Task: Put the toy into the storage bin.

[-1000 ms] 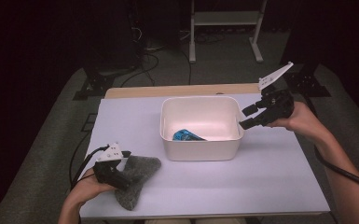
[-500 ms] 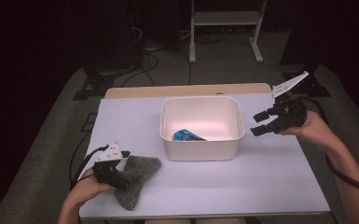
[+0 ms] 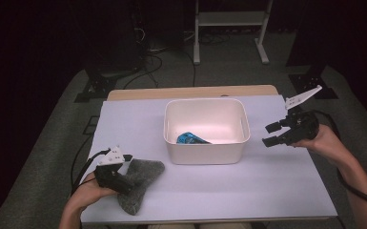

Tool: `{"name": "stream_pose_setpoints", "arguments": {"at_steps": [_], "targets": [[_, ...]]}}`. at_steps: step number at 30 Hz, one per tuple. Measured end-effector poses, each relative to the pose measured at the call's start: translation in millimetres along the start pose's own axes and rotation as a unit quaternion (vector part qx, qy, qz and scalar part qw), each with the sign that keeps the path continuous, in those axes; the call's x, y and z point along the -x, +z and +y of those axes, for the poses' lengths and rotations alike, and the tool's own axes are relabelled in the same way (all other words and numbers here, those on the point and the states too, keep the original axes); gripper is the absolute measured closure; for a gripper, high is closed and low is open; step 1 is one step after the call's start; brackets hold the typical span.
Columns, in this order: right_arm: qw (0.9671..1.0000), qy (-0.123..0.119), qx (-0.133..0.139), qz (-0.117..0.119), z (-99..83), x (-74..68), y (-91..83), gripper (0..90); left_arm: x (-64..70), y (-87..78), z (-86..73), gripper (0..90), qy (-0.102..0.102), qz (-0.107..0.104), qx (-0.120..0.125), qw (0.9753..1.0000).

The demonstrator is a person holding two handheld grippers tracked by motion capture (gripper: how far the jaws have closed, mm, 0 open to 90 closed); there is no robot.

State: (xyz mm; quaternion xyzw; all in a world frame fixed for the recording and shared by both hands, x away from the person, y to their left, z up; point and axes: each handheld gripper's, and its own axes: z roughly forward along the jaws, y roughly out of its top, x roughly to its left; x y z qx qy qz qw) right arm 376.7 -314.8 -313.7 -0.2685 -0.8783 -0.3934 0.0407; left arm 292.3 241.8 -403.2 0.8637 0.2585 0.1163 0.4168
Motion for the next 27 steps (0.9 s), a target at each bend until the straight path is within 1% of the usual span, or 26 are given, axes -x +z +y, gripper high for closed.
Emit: {"name": "stream_pose_setpoints", "arguments": {"at_steps": [3, 11, 16, 21, 27], "targets": [[1.0, 0.005, 0.0, 0.0, -8.5, 2.1, 1.9, 23.8, -1.1, -0.5, -0.8, 0.2, -0.004, 0.002, 0.002, 1.0], [0.9997, 0.022, 0.004, 0.005, -29.0, 8.4, 8.0, 23.7, -0.3, 0.6, -1.7, 0.2, -0.004, 0.001, 0.0, 1.0], [0.9992, 0.037, 0.008, 0.01, -43.2, 12.7, 13.3, 23.7, -0.2, 0.9, -2.1, 0.3, -0.003, 0.001, -0.002, 1.0], [0.9988, 0.046, 0.011, 0.013, -53.9, 15.3, 17.5, 23.0, 0.1, 1.0, -2.2, 0.3, -0.002, 0.001, -0.002, 1.0], [0.9985, 0.05, 0.015, 0.015, -64.1, 16.0, 20.7, 23.0, -0.2, 0.2, -2.3, 0.2, -0.002, 0.001, -0.001, 1.0]]}}
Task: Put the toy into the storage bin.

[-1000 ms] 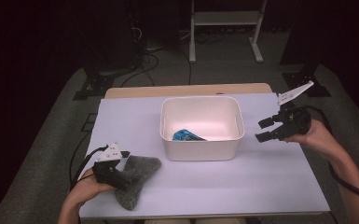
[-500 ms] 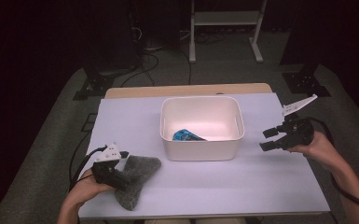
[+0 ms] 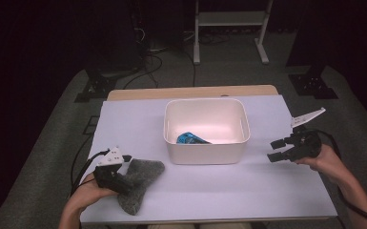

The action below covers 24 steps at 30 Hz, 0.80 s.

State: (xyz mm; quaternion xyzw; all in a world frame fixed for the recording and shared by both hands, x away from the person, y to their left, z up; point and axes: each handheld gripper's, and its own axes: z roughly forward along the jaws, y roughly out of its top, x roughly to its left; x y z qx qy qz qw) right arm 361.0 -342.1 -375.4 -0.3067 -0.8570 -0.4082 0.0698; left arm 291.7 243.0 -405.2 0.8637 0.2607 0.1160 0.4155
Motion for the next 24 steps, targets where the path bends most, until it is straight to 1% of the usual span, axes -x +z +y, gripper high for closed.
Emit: {"name": "stream_pose_setpoints", "arguments": {"at_steps": [18, 24], "targets": [[0.9994, 0.029, 0.011, 0.016, -31.8, 8.3, 10.8, 22.7, 0.7, 0.3, -0.2, 0.3, -0.001, -0.001, 0.0, 1.0], [0.9991, 0.033, 0.015, 0.021, -41.6, 8.8, 13.9, 22.6, 0.3, 0.2, -0.1, 0.3, 0.001, -0.001, 0.0, 1.0]]}}
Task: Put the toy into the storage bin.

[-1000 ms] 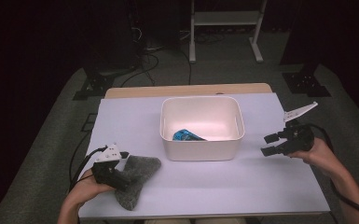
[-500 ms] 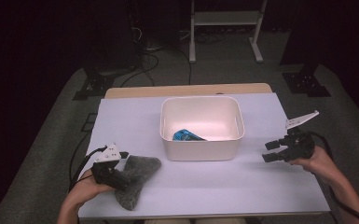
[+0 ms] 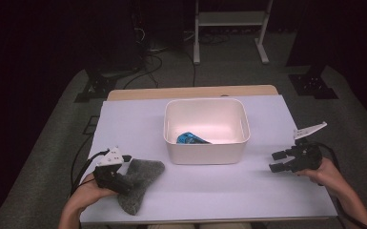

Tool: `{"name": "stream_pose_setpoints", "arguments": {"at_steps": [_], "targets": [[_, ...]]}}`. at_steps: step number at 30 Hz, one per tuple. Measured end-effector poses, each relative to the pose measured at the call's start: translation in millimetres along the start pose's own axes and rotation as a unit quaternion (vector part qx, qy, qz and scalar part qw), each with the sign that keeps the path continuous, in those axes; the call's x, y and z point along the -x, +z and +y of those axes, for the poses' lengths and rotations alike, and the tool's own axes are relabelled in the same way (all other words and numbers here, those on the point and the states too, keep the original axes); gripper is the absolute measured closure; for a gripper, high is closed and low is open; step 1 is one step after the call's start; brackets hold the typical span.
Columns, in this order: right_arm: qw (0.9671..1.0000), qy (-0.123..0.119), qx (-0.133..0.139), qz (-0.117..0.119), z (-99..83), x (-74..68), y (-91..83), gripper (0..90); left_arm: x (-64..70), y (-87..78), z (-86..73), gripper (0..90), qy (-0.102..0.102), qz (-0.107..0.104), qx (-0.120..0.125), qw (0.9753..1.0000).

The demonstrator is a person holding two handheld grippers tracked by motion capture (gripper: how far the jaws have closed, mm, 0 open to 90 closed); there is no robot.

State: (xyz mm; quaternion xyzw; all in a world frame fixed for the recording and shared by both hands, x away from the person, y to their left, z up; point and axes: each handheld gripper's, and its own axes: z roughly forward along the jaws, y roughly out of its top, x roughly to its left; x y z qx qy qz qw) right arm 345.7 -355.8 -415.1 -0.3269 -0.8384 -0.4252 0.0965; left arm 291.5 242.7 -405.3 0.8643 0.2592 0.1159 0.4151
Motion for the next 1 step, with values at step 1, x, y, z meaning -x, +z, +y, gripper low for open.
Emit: {"name": "stream_pose_setpoints", "arguments": {"at_steps": [1], "targets": [[1.0, 0.001, 0.002, 0.001, -1.3, 0.1, 0.5, 22.6, 0.0, 0.1, 0.1, 0.3, 0.0, 0.0, -0.001, 1.0]]}}
